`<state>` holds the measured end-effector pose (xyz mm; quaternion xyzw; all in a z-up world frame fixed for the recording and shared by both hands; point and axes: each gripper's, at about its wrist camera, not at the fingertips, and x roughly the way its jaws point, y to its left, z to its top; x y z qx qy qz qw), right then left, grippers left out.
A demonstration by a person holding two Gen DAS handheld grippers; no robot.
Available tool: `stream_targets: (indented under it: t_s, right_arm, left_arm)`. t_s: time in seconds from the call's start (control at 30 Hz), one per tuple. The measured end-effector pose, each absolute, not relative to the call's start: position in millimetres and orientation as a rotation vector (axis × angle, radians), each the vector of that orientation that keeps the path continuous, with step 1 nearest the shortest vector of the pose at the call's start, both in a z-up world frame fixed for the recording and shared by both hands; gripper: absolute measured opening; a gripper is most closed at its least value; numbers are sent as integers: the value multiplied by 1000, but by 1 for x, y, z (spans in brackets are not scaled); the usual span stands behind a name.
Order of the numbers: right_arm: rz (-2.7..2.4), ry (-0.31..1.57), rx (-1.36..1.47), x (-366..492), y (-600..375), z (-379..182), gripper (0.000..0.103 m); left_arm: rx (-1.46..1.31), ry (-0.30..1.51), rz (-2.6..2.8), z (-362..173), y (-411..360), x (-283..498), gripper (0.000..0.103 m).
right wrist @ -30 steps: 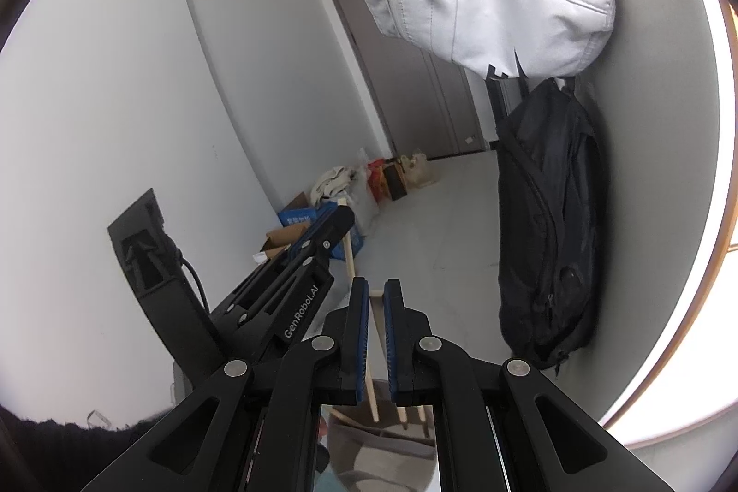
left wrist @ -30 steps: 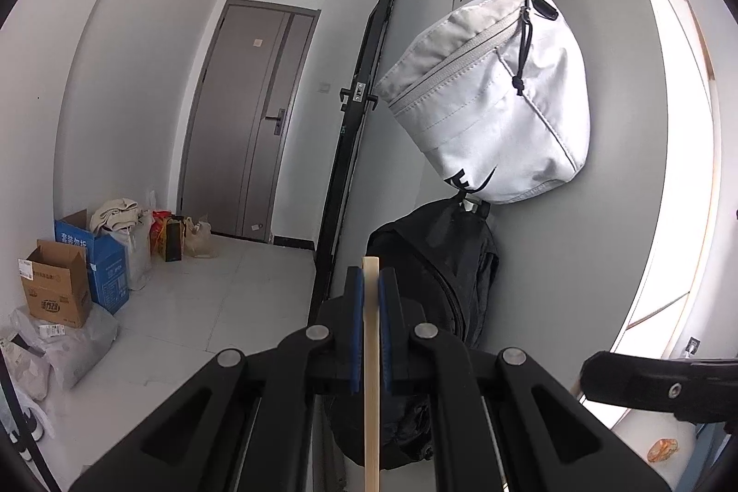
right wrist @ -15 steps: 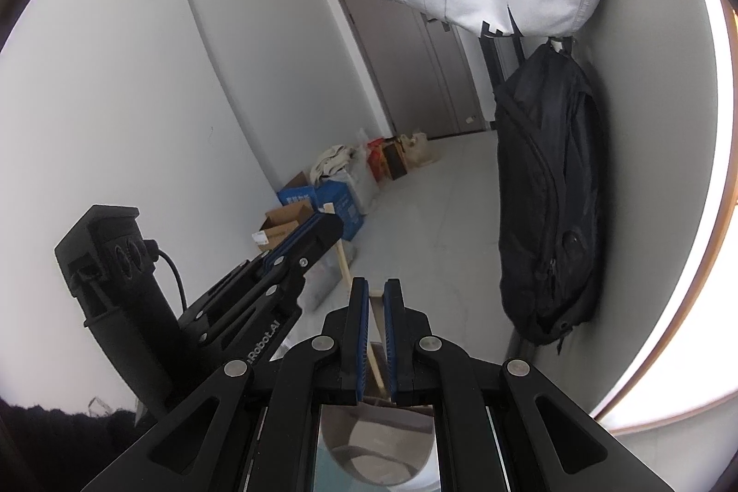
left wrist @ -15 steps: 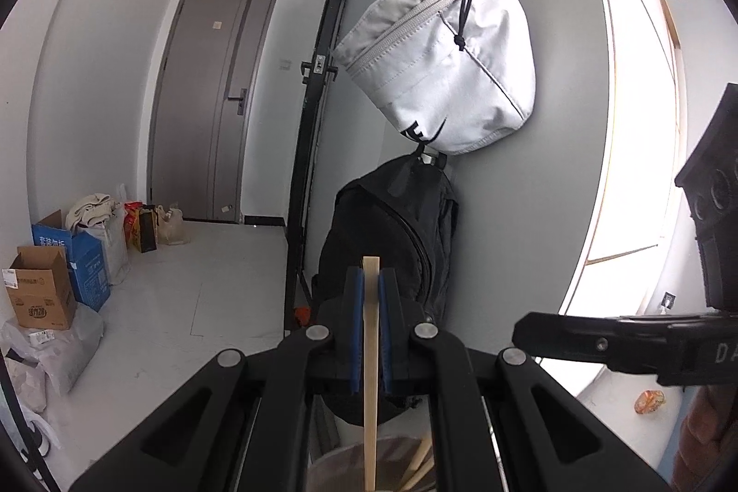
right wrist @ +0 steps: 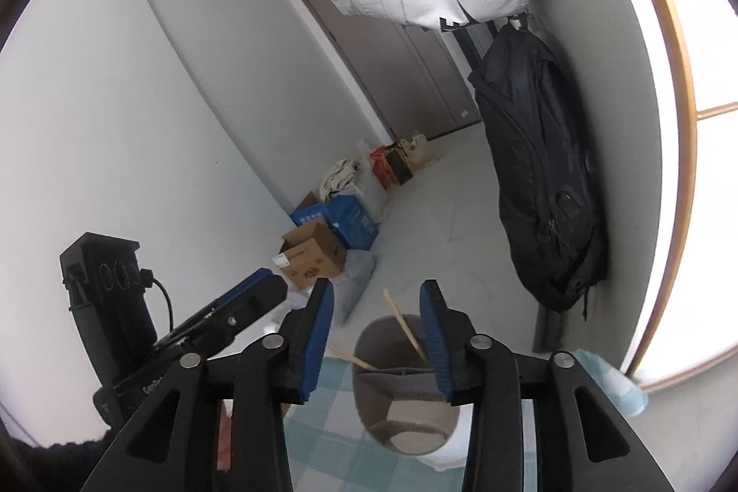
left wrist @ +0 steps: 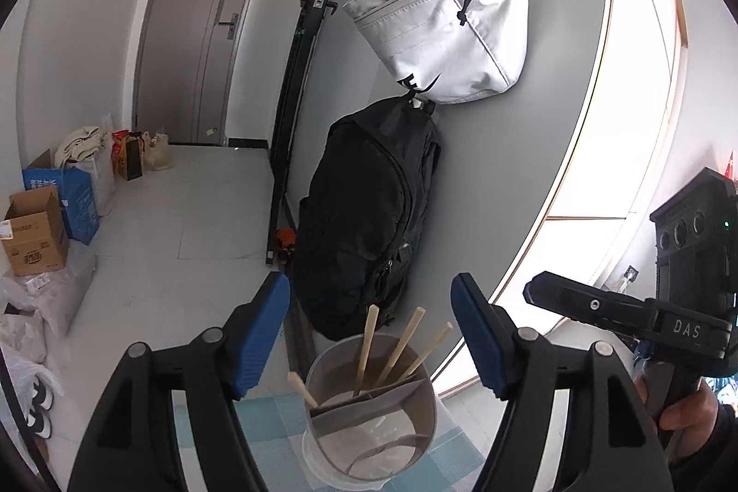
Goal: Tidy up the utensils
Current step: 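Lower the sticks into the holder and open both tools, then move both open tools back to the wooden stick pile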
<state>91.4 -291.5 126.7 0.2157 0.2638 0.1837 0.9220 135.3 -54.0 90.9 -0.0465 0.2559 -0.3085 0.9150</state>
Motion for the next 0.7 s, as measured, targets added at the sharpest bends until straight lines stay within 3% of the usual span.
stream_targets:
  t_s: [0.07,0.23,0.3,0.43,0.7]
  right_arm:
    - [358,535,445,80,-294,126,56]
    - [341,511,430,56,-288,126,69]
    - [348,499,417,46,-283,125,71]
    - [353,484,391,26,-269,122,76]
    - [362,471,345,5,-246,111,83]
  left_arm:
    - [-76,551,-588,93,-53,129,69]
    - [-64,563,-489,92,-46,106,70]
    - [-60,557,-464,91,-44,96,71]
    - [-42,534,-409,89,-39,76,83]
    - [-2,512,-357,81,-21,50,83]
